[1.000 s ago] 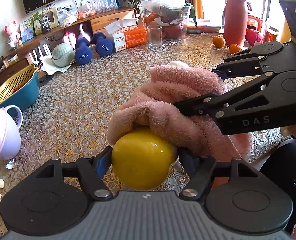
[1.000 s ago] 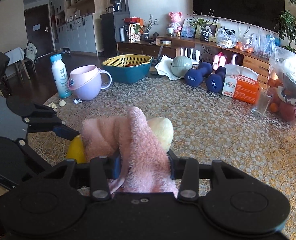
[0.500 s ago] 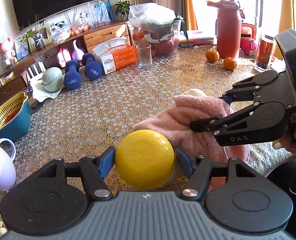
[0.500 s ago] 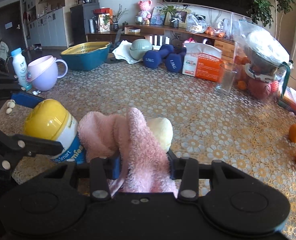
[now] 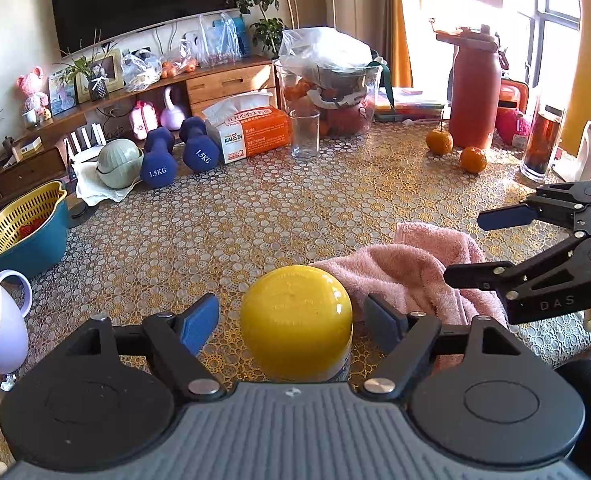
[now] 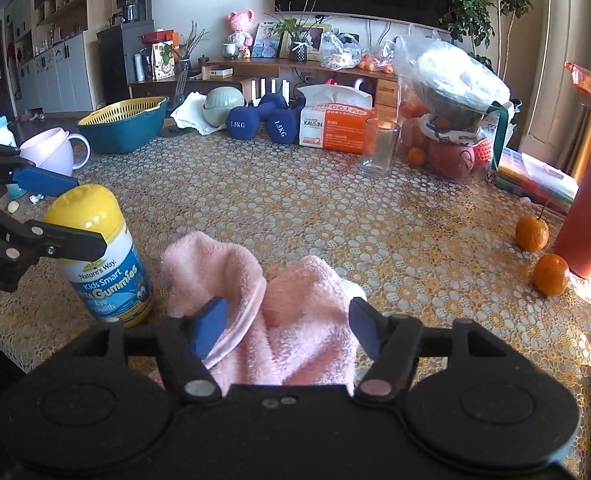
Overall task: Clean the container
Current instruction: 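Set the bottle upright on the table with the left tool while the right tool lowers the towel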
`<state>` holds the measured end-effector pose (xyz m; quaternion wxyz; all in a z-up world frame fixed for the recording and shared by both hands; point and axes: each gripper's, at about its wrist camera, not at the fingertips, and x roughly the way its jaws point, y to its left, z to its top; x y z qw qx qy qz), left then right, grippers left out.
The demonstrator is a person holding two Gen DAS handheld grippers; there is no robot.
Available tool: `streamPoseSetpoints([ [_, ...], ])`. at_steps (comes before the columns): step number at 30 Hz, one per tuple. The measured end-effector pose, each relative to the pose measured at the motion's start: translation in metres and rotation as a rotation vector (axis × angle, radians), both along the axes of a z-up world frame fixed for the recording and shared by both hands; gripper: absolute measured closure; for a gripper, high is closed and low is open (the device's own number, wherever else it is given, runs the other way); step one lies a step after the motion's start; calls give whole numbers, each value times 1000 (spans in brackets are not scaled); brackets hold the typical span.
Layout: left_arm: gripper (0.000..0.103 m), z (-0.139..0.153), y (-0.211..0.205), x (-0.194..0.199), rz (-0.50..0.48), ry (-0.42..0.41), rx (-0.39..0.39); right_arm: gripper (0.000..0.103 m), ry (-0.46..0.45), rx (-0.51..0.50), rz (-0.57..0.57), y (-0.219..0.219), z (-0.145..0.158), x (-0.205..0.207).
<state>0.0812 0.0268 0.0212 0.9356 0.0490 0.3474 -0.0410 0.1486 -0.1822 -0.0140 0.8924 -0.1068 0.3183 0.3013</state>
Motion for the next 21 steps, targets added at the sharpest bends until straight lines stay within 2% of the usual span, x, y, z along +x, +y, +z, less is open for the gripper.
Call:
streamPoseSetpoints([
  [6,18,4,6,-24,45,-35,-52,12,-24,82,36,-12,13,-29],
  [8,11,6,7,-33,54,-43,-81,3,-27,117,49,-15,17,-39],
  [11,1,8,7,-48,56,-59,-122,1,-28,163,73,-20,22,-53],
  [15,1,10,6,-66,48,-75,-153,0,-31,206,78,-24,28,-67],
  [21,1,9,-2,-88,29,-85,-154,0,-35,246,59,-31,33,-83],
])
